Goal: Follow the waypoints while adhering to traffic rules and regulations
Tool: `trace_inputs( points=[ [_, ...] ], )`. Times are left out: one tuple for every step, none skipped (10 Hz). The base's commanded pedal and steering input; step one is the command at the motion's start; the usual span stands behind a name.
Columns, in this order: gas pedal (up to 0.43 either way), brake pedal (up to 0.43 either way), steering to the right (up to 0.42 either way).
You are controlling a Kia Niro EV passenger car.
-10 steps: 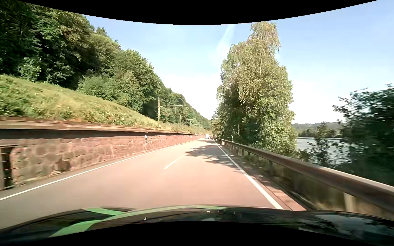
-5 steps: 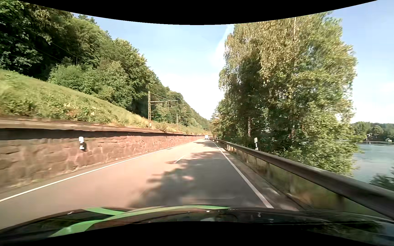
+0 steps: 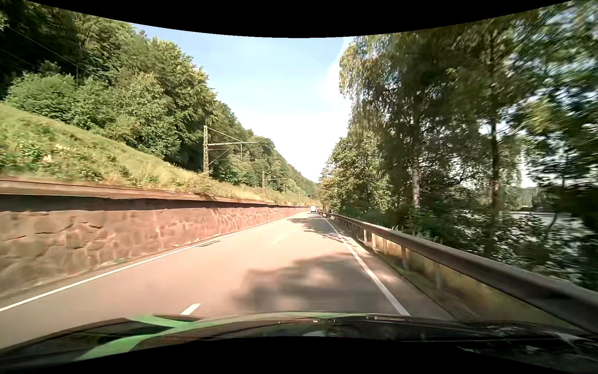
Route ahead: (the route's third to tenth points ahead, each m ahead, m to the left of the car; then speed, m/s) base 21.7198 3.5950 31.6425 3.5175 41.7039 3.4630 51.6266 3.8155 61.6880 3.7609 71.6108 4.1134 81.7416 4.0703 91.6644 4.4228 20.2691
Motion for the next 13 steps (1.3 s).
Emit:
trace_inputs(
  points=[
    [0.287, 0.000, -0.001],
    [0.287, 0.000, -0.001],
    [0.287, 0.000, -0.002],
    [0.287, 0.000, -0.002],
    [0.287, 0.000, -0.004],
    [0.287, 0.000, -0.007],
    [0.287, 0.000, -0.007],
    [0.287, 0.000, -0.007],
    [0.268, 0.000, -0.006],
    [0.248, 0.000, -0.006],
    [0.240, 0.000, -0.006],
    [0.240, 0.000, -0.006],
    [0.240, 0.000, -0.005]
  ],
)
